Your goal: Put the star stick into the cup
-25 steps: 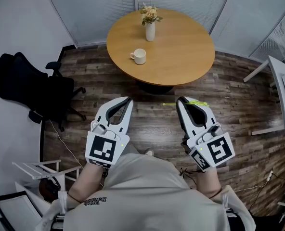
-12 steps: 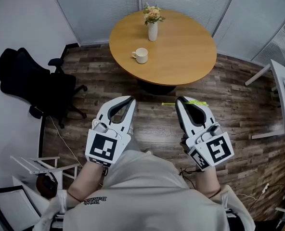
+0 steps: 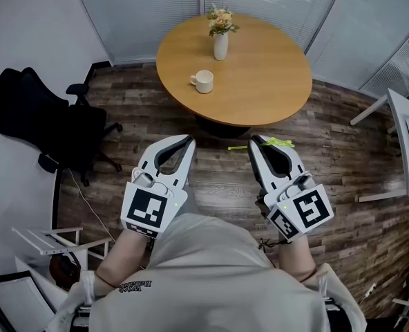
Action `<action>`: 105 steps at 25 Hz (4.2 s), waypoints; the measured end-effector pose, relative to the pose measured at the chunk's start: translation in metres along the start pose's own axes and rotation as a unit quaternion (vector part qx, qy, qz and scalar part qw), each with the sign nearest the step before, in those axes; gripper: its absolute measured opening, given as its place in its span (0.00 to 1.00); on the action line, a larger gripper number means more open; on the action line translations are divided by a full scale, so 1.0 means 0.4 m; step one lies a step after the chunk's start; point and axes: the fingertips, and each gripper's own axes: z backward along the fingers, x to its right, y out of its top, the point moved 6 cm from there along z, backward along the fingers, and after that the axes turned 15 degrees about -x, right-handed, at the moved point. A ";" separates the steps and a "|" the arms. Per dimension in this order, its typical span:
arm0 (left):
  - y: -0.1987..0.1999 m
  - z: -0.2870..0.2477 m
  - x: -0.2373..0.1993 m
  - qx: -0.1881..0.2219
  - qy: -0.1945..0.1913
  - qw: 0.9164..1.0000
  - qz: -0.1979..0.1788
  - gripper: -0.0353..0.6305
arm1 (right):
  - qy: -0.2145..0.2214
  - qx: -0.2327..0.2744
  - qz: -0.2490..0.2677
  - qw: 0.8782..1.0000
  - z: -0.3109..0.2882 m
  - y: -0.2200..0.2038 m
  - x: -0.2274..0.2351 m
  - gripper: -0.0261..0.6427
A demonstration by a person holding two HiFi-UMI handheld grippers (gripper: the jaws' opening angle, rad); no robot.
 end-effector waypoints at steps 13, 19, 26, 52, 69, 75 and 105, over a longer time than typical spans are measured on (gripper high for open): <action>-0.009 -0.138 -0.176 0.001 -0.022 1.000 0.006 0.09 | -0.027 -0.021 0.007 0.999 -0.192 0.038 0.078 0.09; -0.002 -0.225 -0.278 -0.009 -0.040 0.999 0.006 0.09 | -0.036 -0.031 -0.002 0.999 -0.302 0.070 0.131 0.09; 0.019 -0.278 -0.427 -0.003 -0.048 0.999 0.013 0.09 | -0.049 -0.033 0.001 0.998 -0.432 0.137 0.151 0.09; -0.010 -0.514 -0.822 -0.007 -0.093 0.996 -0.009 0.09 | -0.084 -0.036 -0.020 0.996 -0.828 0.264 0.245 0.09; 0.036 -0.632 -0.804 -0.028 -0.088 0.996 0.004 0.09 | -0.063 -0.048 -0.031 0.996 -0.863 0.254 0.394 0.09; 0.053 -0.656 -0.796 -0.033 -0.084 0.996 0.002 0.09 | -0.057 -0.051 -0.037 0.996 -0.871 0.239 0.431 0.09; -0.036 -0.870 -0.776 -0.082 -0.095 0.992 0.003 0.09 | -0.038 -0.132 -0.059 0.989 -1.062 0.017 0.550 0.09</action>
